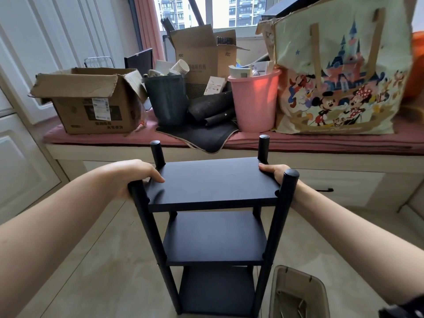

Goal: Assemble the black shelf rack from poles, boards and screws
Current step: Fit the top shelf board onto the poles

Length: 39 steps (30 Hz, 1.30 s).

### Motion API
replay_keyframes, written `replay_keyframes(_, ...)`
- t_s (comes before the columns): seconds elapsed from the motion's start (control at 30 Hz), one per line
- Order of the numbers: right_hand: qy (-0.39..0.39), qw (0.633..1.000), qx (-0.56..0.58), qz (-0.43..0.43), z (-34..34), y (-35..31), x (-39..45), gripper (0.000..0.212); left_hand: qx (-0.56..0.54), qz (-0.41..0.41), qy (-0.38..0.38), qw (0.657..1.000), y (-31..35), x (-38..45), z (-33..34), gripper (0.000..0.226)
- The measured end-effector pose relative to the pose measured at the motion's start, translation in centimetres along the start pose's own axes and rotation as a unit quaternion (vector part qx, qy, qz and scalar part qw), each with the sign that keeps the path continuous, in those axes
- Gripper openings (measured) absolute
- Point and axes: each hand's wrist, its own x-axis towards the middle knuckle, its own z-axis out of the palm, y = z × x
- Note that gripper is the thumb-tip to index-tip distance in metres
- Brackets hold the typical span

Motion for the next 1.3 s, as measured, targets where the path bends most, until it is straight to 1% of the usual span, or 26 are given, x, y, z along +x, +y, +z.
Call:
replay_keyframes(0.1,-0.004,1.000,-0.009,0.006,-0.1,-0.2,0.1,0.019,-0.032,-0.017,-0.044,0.998,-0.3,0.7,-0.5,0.037)
replay_keyframes(0.17,0.002,1.000,-0.027,0.007,0.1,-0.5,0.1,0.019,-0.046,-0.023,-0.058,0.997,-0.3,2.0,-1.1,0.052)
replay_keyframes(0.23,0.004,0.999,-0.039,0.015,0.2,-0.7,0.2,0.019,-0.054,-0.029,-0.063,0.996,0.0,3.4,-1.4,0.074)
replay_keyframes(0.3,0.005,0.998,-0.054,0.020,0.3,-0.9,0.1,0.020,-0.079,-0.038,-0.077,0.993,0.6,4.4,-1.5,0.102)
replay_keyframes(0.37,0.012,0.998,-0.065,0.020,0.3,-1.0,0.1,0.021,-0.080,-0.040,-0.102,0.991,1.3,4.8,-1.4,0.127)
replay_keyframes(0.43,0.019,0.997,-0.067,0.021,0.2,-1.0,0.2,0.024,-0.082,-0.033,-0.124,0.988,2.2,4.7,-1.3,0.138)
replay_keyframes(0.5,0.020,0.997,-0.069,0.021,0.2,-1.0,0.4,0.023,-0.111,-0.035,-0.127,0.985,2.7,5.0,-1.3,0.145)
replay_keyframes(0.53,0.021,0.997,-0.067,0.023,0.2,-1.0,0.4,0.022,-0.129,-0.037,-0.121,0.984,2.8,5.3,-1.3,0.144)
replay_keyframes(0.63,0.025,0.997,-0.069,0.024,0.3,-1.0,0.7,0.025,-0.171,-0.025,-0.098,0.980,3.0,6.0,-0.7,0.119)
replay_keyframes(0.7,0.024,0.998,-0.061,0.024,0.4,-1.0,0.7,0.025,-0.173,-0.022,-0.077,0.982,3.1,6.2,-0.1,0.107)
replay_keyframes(0.93,0.026,0.999,-0.038,0.014,0.5,-0.8,0.5,0.019,-0.200,0.001,-0.024,0.980,3.2,6.5,1.1,0.081)
replay_keyframes(1.0,0.027,0.999,-0.034,0.012,0.5,-0.8,0.5,0.018,-0.201,0.004,-0.015,0.980,3.2,6.5,1.2,0.079)
replay_keyframes(1.1,0.027,0.999,-0.024,0.006,0.5,-0.6,0.5,0.018,-0.193,0.004,-0.008,0.981,3.2,6.6,1.2,0.086)
replay_keyframes(1.17,0.026,0.999,-0.019,0.007,0.5,-0.7,0.5,0.018,-0.188,0.005,-0.007,0.982,3.1,6.5,1.0,0.086)
replay_keyframes(1.3,0.034,0.999,-0.042,0.005,0.5,-1.0,0.7,0.022,-0.170,-0.003,-0.062,0.984,3.1,6.0,0.1,0.096)
